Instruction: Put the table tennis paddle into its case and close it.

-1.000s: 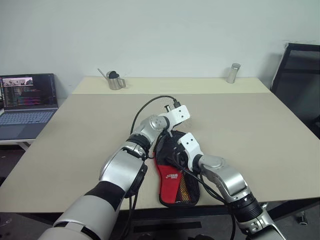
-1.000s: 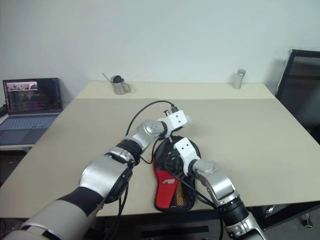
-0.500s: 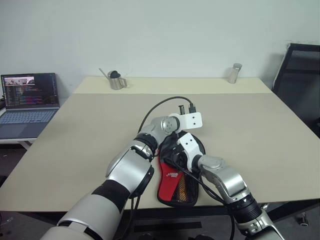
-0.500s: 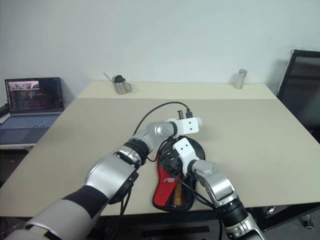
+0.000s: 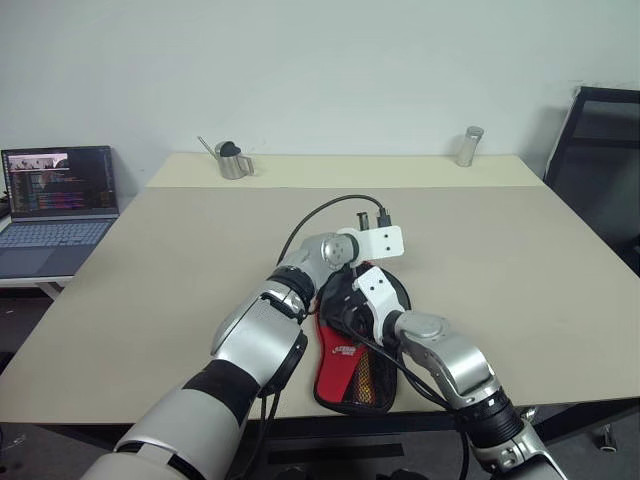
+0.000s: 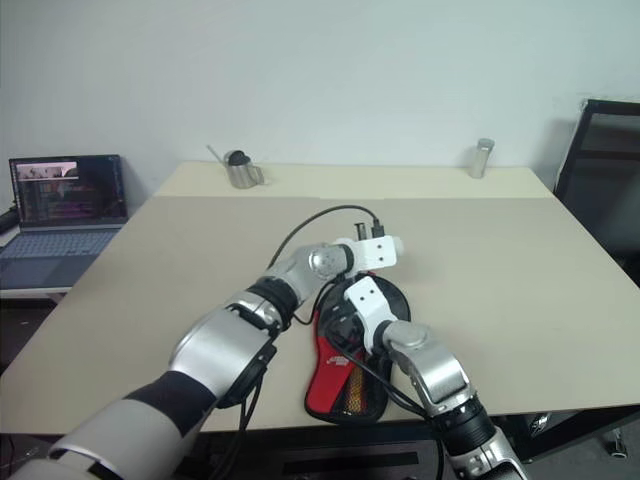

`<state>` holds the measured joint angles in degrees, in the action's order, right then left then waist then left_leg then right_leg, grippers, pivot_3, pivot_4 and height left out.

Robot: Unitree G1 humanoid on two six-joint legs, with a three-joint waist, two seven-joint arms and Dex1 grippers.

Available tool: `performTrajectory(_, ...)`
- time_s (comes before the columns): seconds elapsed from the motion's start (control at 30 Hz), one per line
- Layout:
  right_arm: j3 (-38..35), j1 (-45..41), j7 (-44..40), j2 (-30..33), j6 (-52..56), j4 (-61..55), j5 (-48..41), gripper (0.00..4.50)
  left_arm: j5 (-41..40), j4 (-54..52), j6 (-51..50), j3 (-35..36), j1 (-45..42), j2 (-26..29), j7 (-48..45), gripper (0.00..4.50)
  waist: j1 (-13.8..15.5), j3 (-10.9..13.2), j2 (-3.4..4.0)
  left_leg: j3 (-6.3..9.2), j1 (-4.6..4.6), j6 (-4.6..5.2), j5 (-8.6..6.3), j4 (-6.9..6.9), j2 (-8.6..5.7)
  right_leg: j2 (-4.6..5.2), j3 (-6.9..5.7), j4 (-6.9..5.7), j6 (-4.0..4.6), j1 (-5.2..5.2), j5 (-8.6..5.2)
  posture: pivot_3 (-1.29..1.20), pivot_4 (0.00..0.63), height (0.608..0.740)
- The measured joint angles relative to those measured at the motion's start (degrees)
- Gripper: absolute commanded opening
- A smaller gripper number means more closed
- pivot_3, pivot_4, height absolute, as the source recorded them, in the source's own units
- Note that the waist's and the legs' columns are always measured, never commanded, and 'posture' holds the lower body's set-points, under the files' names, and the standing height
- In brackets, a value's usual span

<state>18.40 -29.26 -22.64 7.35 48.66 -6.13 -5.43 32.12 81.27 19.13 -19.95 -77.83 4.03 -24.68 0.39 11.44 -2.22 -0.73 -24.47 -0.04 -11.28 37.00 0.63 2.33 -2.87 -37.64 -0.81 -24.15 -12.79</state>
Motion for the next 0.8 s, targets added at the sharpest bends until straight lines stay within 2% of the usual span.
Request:
performTrajectory(0.1,0.2,0.1,0.0,0.2,1.8,-1.4,-0.3,4.50,0.0,0.0,0.0,0.0,0.7,-0.4,-1.0,0.20,-0.1,0.0,0.00,0.00,0.00,0.00,0.00,0.00,0.01,0.00,0.00,0.00,0.00,-0.01,0.00,0.00,0.150,0.740)
performTrajectory(0.2,0.2,0.2,0.1,0.4,3.6,-2.9,-0.4,4.50,-1.0,0.0,-0.1,0.6,1.3,-0.7,-2.9,1.15,-0.2,0.0,0.00,0.00,0.00,0.00,0.00,0.00,0.01,0.00,0.00,0.00,0.00,-0.01,0.00,0.00,0.150,0.740)
performTrajectory(0.5,-0.3,0.4,-0.7,1.1,8.7,-6.9,-2.1,4.50,-2.8,-0.5,0.4,2.0,1.4,-0.1,-5.6,4.45,-0.4,0.0,0.00,0.00,-0.01,0.00,0.00,-0.01,0.01,0.00,0.00,0.00,0.00,-0.03,0.00,0.00,0.150,0.740)
performTrajectory(0.7,-2.3,0.4,-2.8,5.0,13.8,-12.0,-5.3,4.50,-5.6,-2.2,3.5,4.1,2.4,6.1,-9.6,4.45,-0.6,0.0,0.01,-0.02,-0.02,0.00,0.00,-0.03,0.05,-0.02,0.01,-0.02,0.00,-0.09,0.00,0.00,0.150,0.740)
performTrajectory(0.8,-5.8,0.3,-5.0,6.2,16.8,-16.1,-9.2,4.50,-9.2,-3.0,5.1,7.0,3.6,9.2,-13.5,4.45,-0.6,0.0,0.01,0.00,-0.06,0.00,0.00,-0.03,0.05,-0.02,0.00,-0.01,0.01,-0.11,0.00,0.00,0.150,0.740)
